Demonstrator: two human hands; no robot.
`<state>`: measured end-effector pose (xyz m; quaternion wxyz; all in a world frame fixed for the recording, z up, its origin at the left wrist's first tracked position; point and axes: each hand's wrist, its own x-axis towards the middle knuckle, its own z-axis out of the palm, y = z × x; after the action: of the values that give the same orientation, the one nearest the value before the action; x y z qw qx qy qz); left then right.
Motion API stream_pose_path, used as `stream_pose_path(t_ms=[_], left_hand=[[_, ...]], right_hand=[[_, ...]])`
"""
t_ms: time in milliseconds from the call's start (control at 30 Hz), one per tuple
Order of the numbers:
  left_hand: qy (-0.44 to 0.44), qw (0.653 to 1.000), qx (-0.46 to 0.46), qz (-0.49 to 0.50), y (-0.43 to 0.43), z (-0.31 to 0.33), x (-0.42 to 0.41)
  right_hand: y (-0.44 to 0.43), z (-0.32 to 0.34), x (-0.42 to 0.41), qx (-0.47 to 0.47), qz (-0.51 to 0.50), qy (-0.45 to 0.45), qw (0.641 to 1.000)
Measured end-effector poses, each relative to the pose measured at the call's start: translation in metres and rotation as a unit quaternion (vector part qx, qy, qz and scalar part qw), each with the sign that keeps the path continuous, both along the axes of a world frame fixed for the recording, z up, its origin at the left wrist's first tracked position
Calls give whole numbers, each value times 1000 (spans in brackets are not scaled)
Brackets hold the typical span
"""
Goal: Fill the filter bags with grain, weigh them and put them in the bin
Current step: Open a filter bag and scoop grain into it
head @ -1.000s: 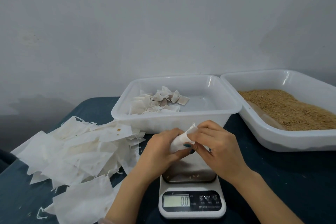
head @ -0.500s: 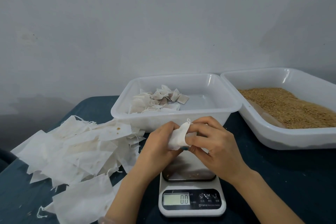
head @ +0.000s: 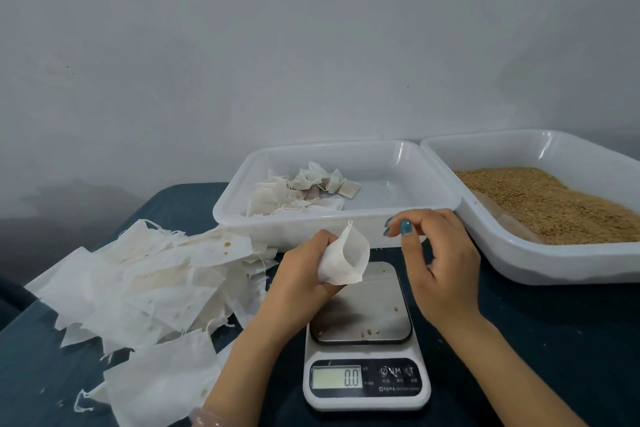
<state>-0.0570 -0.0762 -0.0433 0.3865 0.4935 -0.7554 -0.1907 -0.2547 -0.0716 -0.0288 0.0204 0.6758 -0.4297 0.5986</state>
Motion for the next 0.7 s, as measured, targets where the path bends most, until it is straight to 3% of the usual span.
stream_pose_path(t_ms=[67,167,267,333,433,600,700], left_hand=[[-14,1000,-1,1,0,0,0],[-15,1000,-3,9,0,-1,0],[-15,1000,2,18,-1,-3,0],[-15,1000,7,17,0,-4,1],[-5,1000,12,16,1,-4,3],[6,1000,12,16,2,-4,4],[-3,1000,17,24,2,-5,5]], right_hand=[[-3,0,-1,60,-4,-3,998],[-7,8,-7,62,-27,29,997],[-22,27,-27,86,-93,63,990],[-42,37,-57,162,-154,73,972],[-68,48,-110,326,-236,104,909],[-89,42,-148,529,-292,278,746],[-98,30,-151,568,-269,279,726]])
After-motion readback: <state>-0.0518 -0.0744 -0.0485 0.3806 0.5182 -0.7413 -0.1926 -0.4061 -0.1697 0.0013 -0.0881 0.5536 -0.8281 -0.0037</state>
